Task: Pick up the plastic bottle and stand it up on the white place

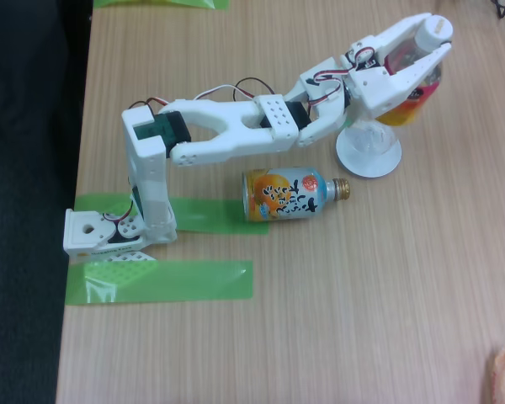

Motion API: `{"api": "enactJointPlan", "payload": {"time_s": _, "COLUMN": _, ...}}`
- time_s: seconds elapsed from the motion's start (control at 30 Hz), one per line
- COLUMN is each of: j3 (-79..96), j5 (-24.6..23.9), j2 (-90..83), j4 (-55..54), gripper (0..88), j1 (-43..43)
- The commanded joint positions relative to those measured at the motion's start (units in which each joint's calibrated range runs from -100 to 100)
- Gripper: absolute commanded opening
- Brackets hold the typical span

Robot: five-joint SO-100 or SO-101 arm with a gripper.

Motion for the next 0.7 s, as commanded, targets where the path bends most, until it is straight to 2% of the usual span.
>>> {"api": "enactJointPlan", "payload": {"time_s": 0.0, "j3": -2.9, "j5": -0.3, "j2": -1.0, "j4": -0.4, "gripper": 7.0, "j1": 1.8}}
{"api": "enactJointPlan", "payload": {"time_s": 0.67, "j3": -3.2, "j5": -0.3, "j2": -0.4, "j4": -0.6, "gripper": 7.0, "j1": 2.9}}
